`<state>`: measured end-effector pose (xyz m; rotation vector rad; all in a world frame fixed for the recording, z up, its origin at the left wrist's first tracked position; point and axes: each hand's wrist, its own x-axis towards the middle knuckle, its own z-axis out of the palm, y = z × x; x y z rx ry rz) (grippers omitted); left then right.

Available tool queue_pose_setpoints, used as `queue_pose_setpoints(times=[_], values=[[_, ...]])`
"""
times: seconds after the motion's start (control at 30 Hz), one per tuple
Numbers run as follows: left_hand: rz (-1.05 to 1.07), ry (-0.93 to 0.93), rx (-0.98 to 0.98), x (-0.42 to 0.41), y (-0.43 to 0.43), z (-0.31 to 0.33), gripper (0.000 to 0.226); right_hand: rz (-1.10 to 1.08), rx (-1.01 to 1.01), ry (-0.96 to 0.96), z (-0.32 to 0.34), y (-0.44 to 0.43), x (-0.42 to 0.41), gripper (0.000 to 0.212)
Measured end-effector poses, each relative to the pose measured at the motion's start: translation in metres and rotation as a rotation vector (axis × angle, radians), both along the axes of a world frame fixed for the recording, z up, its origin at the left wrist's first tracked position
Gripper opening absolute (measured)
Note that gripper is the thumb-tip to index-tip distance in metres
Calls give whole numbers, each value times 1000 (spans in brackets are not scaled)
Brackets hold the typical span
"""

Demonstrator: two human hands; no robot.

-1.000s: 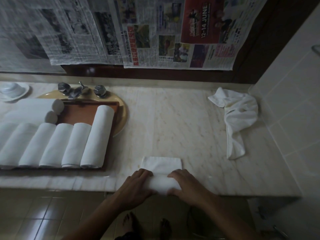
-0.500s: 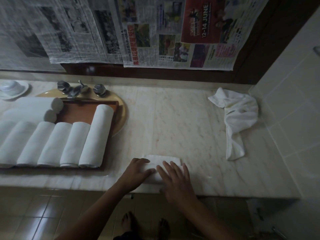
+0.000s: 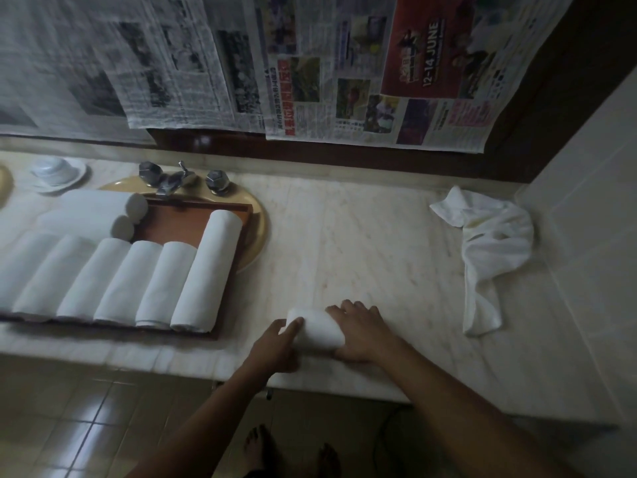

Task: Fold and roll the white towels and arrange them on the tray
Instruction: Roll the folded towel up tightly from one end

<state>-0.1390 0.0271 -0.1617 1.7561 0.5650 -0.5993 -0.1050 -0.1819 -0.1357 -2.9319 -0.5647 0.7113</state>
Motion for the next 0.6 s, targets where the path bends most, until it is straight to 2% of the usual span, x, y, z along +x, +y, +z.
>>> queue_pose_setpoints(times=[0.13,0.2,0.3,0.33,0.37,0.4,0.47,0.53,0.6], values=[[213,4,-328,-7,-8,5,48,-55,104,78,-1,-6,-6,88],[220,-1,-412,-12,-8,8,50,-89,166,129,-4,-5,-16,89],[205,-11,-369,-17,-8,15,71,-89,198,68,-4,2,-32,90],[223,-41,-335,-18,-8,20,68,-88,217,35,-4,4,-36,93],[231,-97,-301,-19,-7,26,55,-93,257,14,-2,6,-40,96],[220,-159,-278,-19,-4,33,43,-110,320,5,2,7,-43,99],[154,-271,-274,-17,6,47,39,-214,513,27,10,7,-46,103],[132,-339,-308,-16,21,66,43,-444,808,124,26,8,-45,110],[142,-389,-328,-14,36,86,53,-715,1059,318,45,10,-40,118]])
